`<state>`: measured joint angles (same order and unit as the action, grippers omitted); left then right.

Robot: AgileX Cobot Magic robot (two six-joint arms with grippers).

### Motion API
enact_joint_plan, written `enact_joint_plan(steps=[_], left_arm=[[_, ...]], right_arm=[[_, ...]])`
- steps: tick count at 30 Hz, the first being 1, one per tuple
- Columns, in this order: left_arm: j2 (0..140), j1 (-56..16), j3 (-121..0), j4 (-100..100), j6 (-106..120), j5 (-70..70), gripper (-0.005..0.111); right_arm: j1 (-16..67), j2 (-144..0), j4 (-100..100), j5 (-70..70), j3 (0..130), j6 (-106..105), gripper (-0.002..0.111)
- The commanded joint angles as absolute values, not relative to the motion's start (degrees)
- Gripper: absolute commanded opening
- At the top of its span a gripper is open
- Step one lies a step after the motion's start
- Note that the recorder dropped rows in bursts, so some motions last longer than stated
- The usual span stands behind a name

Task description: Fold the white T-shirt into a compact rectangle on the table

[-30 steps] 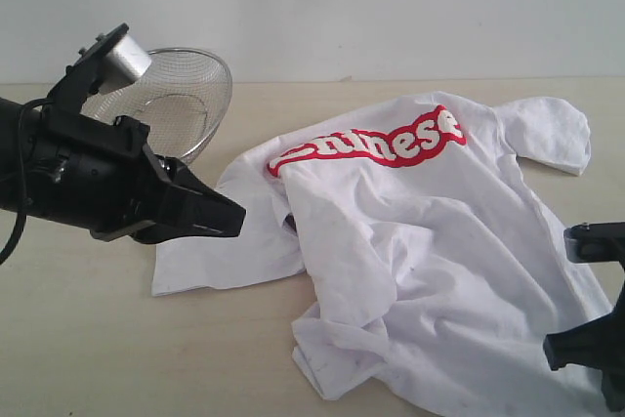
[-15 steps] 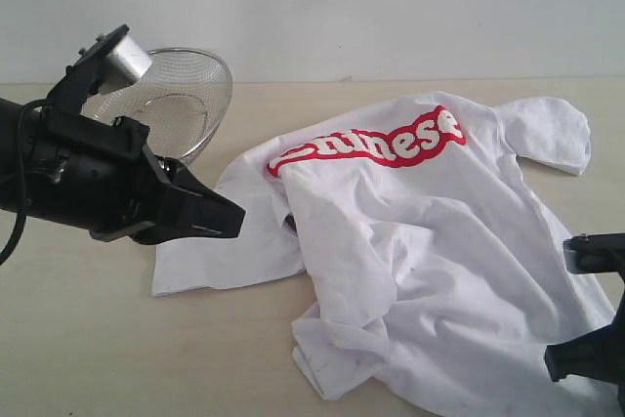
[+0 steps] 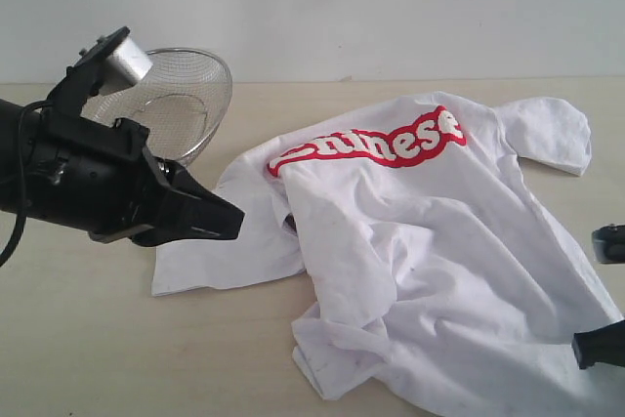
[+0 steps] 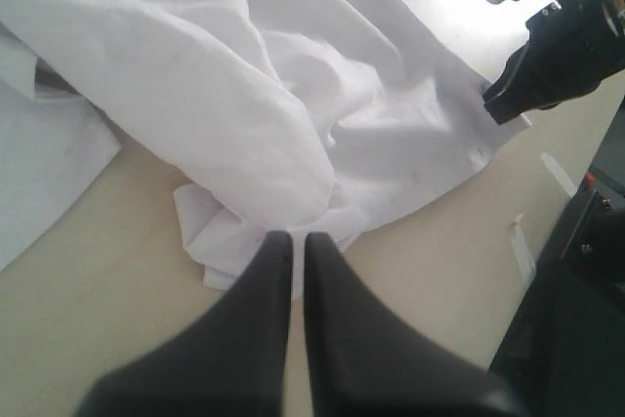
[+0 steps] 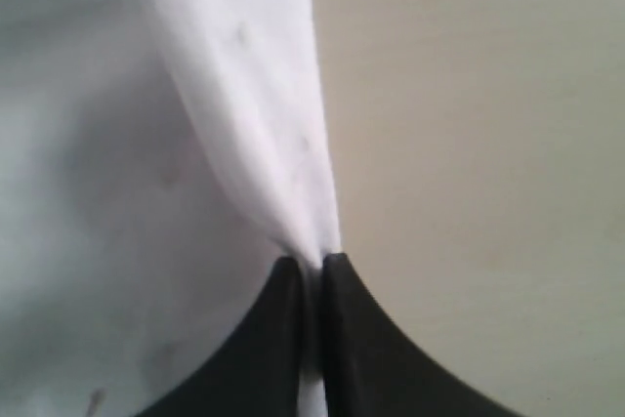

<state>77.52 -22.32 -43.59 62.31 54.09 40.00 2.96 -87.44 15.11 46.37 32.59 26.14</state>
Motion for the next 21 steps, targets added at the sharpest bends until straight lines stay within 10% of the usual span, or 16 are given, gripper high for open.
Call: enact_joint_plan(steps=[1,10,17,21], left_arm=[[77.21,-22.57,-43.45,61.84,54.05,40.64,0.005],[77.21,-22.57,-43.45,61.84,54.05,40.55,0.005],[77.21,-22.57,-43.45,61.84,54.05,40.78,0.005],[76.84,-22.57,-43.45,61.67,54.05,40.78,0.005]], right_arm=[[-2.64,-86.59,16.27,47.97,32.88,24.69,0.000],[-4.08,-86.59,16.44,46.17,32.88,22.93,0.003],[-4.08,-86.59,18.47,46.80,32.88,25.58,0.079],[-4.08,-86.21,20.04,47.35,34.21,28.26,0.064]])
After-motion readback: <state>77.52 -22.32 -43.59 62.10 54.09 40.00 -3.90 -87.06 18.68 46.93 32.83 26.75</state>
